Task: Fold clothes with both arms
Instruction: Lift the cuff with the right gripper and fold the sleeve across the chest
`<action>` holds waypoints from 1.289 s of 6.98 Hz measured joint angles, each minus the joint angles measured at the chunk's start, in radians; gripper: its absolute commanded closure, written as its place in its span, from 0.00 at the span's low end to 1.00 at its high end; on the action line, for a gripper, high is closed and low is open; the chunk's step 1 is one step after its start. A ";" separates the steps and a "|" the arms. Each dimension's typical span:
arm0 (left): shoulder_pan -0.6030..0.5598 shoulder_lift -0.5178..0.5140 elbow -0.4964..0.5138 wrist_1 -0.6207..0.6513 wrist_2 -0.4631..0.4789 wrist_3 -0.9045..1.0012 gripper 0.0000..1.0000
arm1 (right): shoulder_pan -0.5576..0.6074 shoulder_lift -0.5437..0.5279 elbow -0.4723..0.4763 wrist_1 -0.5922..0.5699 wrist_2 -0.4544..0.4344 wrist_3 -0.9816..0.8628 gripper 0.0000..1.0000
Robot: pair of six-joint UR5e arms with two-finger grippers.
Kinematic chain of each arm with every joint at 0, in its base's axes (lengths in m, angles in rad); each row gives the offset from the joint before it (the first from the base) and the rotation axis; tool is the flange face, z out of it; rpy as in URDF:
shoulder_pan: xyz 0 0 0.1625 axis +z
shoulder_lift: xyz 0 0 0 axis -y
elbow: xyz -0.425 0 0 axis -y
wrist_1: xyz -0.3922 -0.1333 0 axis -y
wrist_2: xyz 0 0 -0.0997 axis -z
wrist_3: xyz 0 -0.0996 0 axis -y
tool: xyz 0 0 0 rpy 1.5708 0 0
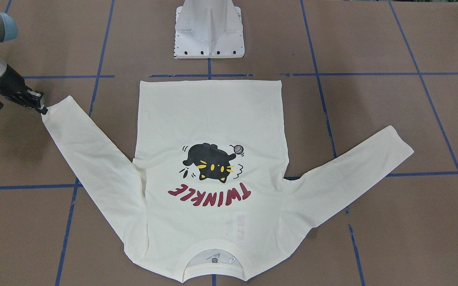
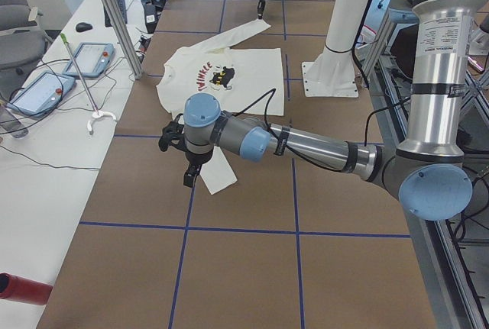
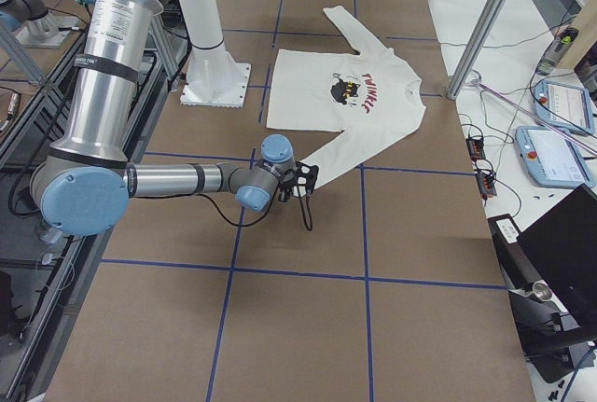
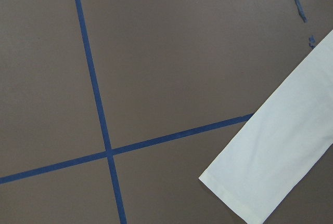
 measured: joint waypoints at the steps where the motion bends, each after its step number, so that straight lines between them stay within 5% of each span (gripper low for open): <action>1: 0.000 0.000 -0.001 -0.001 -0.001 0.000 0.00 | -0.001 0.026 0.047 -0.008 0.008 0.049 1.00; 3: 0.001 0.000 -0.001 -0.013 -0.002 -0.001 0.00 | 0.009 0.255 0.092 -0.118 0.033 0.238 1.00; 5: 0.003 -0.001 -0.001 -0.019 -0.002 0.000 0.00 | 0.008 0.680 0.062 -0.487 0.018 0.372 1.00; 7: 0.007 0.000 -0.003 -0.020 -0.003 0.000 0.00 | -0.004 1.081 -0.201 -0.649 -0.038 0.419 1.00; 9: 0.012 0.000 -0.007 -0.021 -0.005 -0.002 0.00 | -0.066 1.380 -0.611 -0.491 -0.137 0.429 1.00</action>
